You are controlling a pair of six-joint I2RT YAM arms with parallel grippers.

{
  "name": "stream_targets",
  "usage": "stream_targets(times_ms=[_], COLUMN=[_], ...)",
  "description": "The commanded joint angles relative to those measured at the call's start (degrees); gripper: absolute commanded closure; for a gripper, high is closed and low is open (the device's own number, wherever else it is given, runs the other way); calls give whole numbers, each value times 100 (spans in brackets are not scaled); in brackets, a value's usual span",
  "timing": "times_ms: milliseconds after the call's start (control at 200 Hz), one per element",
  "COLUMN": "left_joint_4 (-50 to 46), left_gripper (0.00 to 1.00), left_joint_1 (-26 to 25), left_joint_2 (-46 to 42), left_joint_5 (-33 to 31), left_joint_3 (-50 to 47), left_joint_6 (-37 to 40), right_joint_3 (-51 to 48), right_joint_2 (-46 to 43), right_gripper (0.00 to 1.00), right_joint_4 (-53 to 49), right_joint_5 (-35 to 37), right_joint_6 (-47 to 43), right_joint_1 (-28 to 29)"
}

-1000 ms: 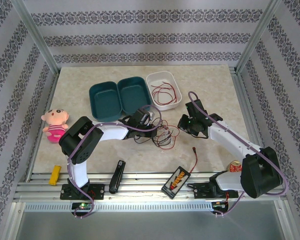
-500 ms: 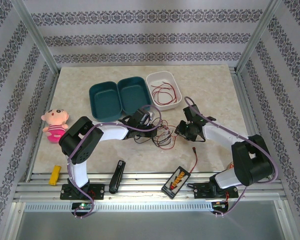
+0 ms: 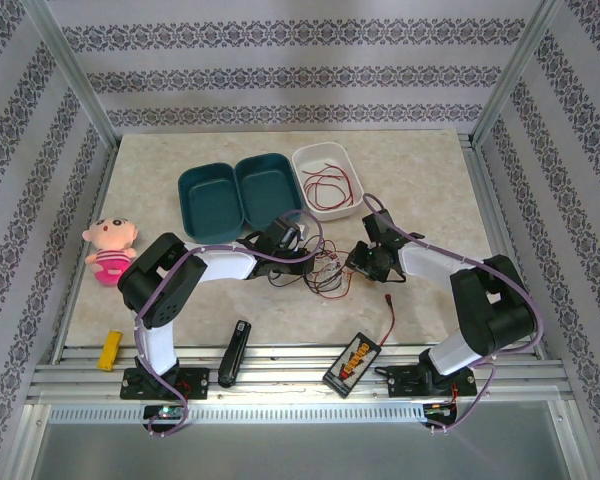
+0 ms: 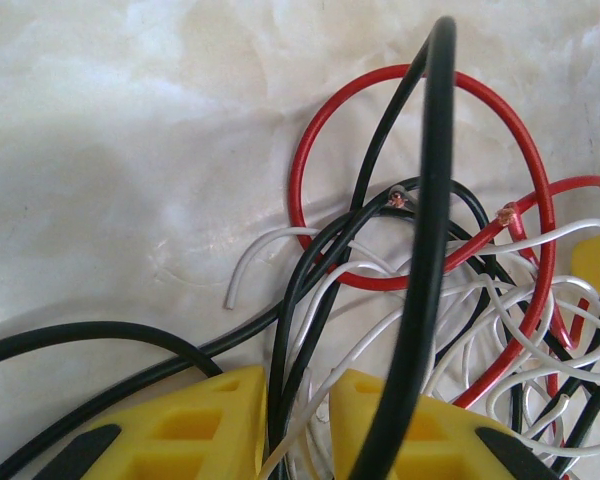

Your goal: Untangle the cables

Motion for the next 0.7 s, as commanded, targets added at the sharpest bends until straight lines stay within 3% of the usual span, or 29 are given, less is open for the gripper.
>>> stream_targets(times_ms=[0,145,230,695], left_joint_4=[-385,-403,-415,-453], left_gripper=[76,76,76,77], left_joint_1=[24,22,24,33], left_joint_2=[126,114,88,157], left_joint_5=[51,43,16,71], left_joint_3=[-184,-193,-211,-126], left_joint_6=[-81,-82,-72,-56], right_joint_3=[115,302,386,1277], right_joint_2=[100,143,32,-1007], right_gripper=[73,90,95,98], right_joint_4=[158,30,-83,-1002], right_joint_5=[-78,0,109,993], right_joint_6=[-92,-248,-336,-979], right_joint_1=[-75,-118,-134,168])
